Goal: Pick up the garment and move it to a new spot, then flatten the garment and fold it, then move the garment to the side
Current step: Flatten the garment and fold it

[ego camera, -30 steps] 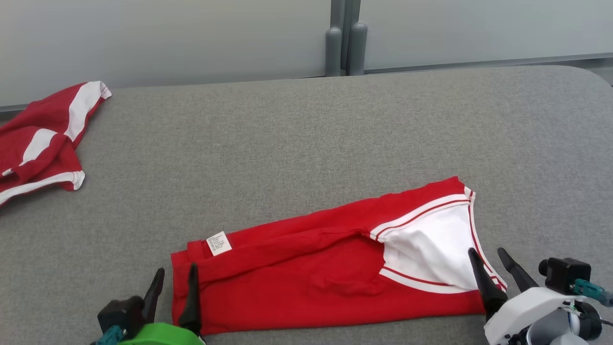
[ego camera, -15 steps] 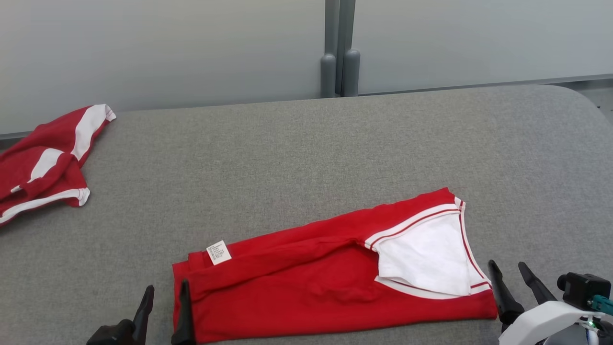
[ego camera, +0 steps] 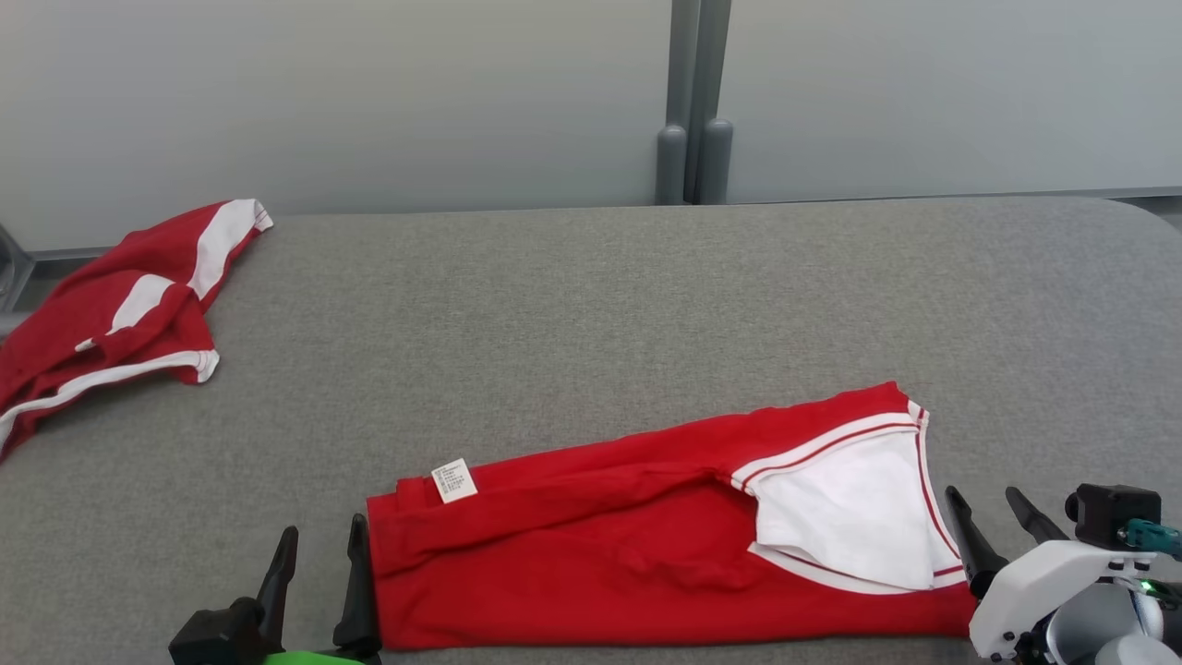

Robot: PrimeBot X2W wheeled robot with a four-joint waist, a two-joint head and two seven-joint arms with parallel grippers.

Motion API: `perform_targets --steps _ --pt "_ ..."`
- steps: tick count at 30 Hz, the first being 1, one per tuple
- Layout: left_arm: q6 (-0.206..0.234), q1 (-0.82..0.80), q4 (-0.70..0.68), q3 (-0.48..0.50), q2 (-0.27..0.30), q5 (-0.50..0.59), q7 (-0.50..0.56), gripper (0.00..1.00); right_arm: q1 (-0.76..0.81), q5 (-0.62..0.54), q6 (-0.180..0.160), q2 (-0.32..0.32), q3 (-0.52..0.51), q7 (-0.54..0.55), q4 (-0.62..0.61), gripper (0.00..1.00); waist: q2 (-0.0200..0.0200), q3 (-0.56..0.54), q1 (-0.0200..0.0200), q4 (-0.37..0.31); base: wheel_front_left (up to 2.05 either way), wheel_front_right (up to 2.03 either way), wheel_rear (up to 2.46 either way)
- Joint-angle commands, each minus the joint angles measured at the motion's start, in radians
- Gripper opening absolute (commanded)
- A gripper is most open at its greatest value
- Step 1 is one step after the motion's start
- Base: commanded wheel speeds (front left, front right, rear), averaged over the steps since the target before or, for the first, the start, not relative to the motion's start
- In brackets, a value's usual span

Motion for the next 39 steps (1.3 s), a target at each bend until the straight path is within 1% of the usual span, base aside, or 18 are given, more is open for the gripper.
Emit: perform_targets --steps 1,6,9,15,22,27,31,32,34,35,39 --pt "0.005 -0.015 -0.005 -0.003 0.005 0.006 -0.002 1.0 -0.022 -0.012 0.0 -0.006 -0.009 0.021 0.024 1.0 0.0048 0.002 0.0 0.029 0.0 0.0 0.0" --pt "0.008 -0.016 -0.004 -0.003 0.002 0.003 -0.002 1.0 -0.072 -0.035 0.0 -0.006 -0.028 0.088 0.116 1.0 0.0048 0.013 0.0 0.075 0.0 0.0 0.0" --pt "0.007 -0.022 -0.002 -0.004 0.0 0.001 -0.003 1.0 -0.098 -0.041 0.0 -0.008 -0.034 0.108 0.176 1.0 0.0048 0.02 0.0 0.105 0.0 0.0 0.0" --pt "0.004 -0.027 -0.003 -0.002 -0.003 0.0 -0.005 1.0 -0.14 -0.023 0.0 0.007 -0.032 0.125 0.266 1.0 0.0048 0.032 0.0 0.146 0.0 0.0 0.0" --pt "0.004 -0.031 -0.002 0.003 -0.007 0.001 -0.005 1.0 -0.176 -0.052 0.0 0.02 -0.037 0.153 0.356 1.0 0.0048 0.04 0.0 0.163 0.0 0.0 0.0" --pt "0.004 -0.034 -0.003 0.008 -0.013 0.002 -0.006 1.0 -0.203 -0.082 0.0 0.037 -0.011 0.167 0.397 1.0 0.0048 0.051 0.0 0.163 0.0 0.0 0.0" --pt "0.004 -0.037 0.0 0.01 -0.017 0.004 -0.006 1.0 -0.215 -0.105 0.0 0.038 0.004 0.176 0.419 1.0 0.0048 0.055 0.0 0.161 0.0 0.0 0.0" --pt "0.003 -0.038 0.001 0.011 -0.018 0.004 -0.006 1.0 -0.219 -0.113 0.0 0.038 0.006 0.175 0.424 0.6 0.0048 0.056 0.0 0.159 0.0 0.0 0.0" --pt "0.002 -0.038 0.003 0.013 -0.02 0.005 -0.007 1.0 -0.225 -0.128 0.0 0.037 0.002 0.18 0.437 0.11 0.0048 0.057 0.0 0.156 0.0 0.0 0.0" --pt "0.001 -0.037 0.004 0.014 -0.02 0.006 -0.007 1.0 -0.228 -0.131 0.0 0.038 -0.001 0.181 0.441 0.0 0.0048 0.057 0.0 0.153 0.0 0.0 0.0" --pt "0.0 -0.032 0.009 0.022 -0.021 0.006 -0.006 1.0 -0.243 -0.137 -0.001 0.03 -0.018 0.164 0.436 0.0 0.0048 0.053 0.0 0.136 0.0 0.0 0.0"
